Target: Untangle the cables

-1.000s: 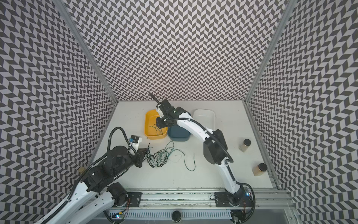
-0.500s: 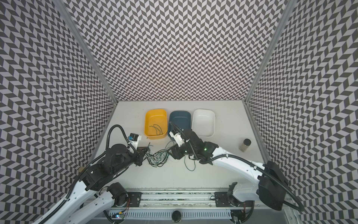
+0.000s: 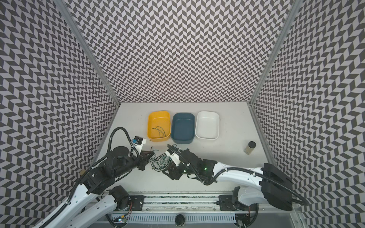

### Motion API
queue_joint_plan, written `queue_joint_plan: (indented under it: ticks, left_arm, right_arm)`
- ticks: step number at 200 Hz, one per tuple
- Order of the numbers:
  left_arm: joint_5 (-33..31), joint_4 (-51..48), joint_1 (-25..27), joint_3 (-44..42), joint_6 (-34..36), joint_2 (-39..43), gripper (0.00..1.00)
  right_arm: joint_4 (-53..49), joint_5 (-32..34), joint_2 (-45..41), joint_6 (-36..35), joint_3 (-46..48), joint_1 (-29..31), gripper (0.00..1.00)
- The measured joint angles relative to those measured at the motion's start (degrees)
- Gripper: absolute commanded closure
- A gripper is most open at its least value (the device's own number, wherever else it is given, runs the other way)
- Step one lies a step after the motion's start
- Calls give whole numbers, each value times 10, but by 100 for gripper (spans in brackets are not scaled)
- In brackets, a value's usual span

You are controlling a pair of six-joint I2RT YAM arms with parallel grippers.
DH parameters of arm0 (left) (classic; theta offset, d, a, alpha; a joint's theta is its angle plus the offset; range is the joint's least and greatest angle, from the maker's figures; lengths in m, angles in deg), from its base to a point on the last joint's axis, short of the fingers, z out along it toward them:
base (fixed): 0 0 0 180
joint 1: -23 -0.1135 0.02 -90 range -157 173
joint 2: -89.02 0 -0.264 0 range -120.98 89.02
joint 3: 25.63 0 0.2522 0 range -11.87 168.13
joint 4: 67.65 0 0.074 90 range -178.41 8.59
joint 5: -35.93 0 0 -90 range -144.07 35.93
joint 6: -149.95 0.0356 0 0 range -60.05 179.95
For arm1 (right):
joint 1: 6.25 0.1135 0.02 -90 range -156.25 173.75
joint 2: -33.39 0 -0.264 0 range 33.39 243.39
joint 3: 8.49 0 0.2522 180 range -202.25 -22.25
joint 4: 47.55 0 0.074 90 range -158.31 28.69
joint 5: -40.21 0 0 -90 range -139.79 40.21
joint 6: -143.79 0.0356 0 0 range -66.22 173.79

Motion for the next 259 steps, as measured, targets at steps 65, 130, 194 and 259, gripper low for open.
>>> queue_joint_plan:
  ticks: [65,130,194,259]
  left_arm:
    - [28,23,0,5,-37,35,100]
    - [102,118,0,55,-160,45,100]
    - [132,189,0,56,-251,23,100]
    - [64,94,1,74,-253,36,100]
  right_arm:
    - [47,110,87,-61,-14,27,43]
    - [110,241,99,-111,-15,58,52]
    - [163,373,99,-121,-7,58,89]
    - [175,413,-2,-97,101,60,100]
